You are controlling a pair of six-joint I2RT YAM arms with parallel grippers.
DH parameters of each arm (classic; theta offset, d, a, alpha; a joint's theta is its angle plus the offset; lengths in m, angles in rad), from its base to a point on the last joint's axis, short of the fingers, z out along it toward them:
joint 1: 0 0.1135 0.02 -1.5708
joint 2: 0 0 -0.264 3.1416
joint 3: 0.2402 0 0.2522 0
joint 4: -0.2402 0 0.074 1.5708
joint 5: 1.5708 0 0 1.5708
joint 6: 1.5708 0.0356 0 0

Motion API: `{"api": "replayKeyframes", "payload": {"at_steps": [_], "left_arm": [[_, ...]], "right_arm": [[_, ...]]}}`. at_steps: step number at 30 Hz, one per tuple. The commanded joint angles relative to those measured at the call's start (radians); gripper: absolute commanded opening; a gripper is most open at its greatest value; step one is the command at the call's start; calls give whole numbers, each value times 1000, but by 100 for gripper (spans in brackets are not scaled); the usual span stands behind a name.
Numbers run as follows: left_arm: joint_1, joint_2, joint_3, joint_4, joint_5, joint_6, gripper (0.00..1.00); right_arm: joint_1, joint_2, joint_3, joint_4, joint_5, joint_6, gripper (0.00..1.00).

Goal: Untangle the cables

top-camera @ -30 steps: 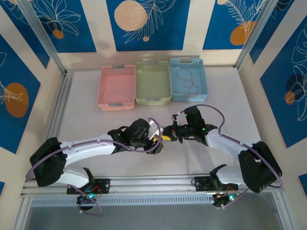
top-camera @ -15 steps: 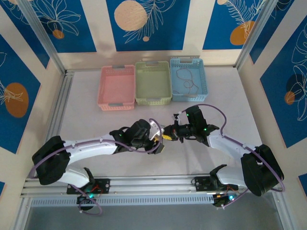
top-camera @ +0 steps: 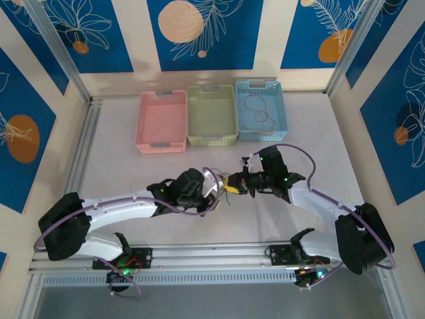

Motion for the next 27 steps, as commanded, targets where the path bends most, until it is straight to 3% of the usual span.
{"api": "replayKeyframes", "payload": {"at_steps": [1,4,8,19,27], "left_arm": [[-8,-40,-23,27,-18,-7,0],[-8,-58,-28,20,-30,-10,0],[-6,-64,-37,14,-39,-9,0],[-6,-69,-44,9,-58,-12,0],[-6,-62,-46,10,-62,-13,0]], "right_arm": [[-3,-30,12,-65,-14,-40,11],[-6,-29,22,-101,2,-85,29],[-9,-24,14,-123,16,-133,39],[15,8,-17,-177,67,-251,41],[69,71,-38,-93,53,-216,41]]}}
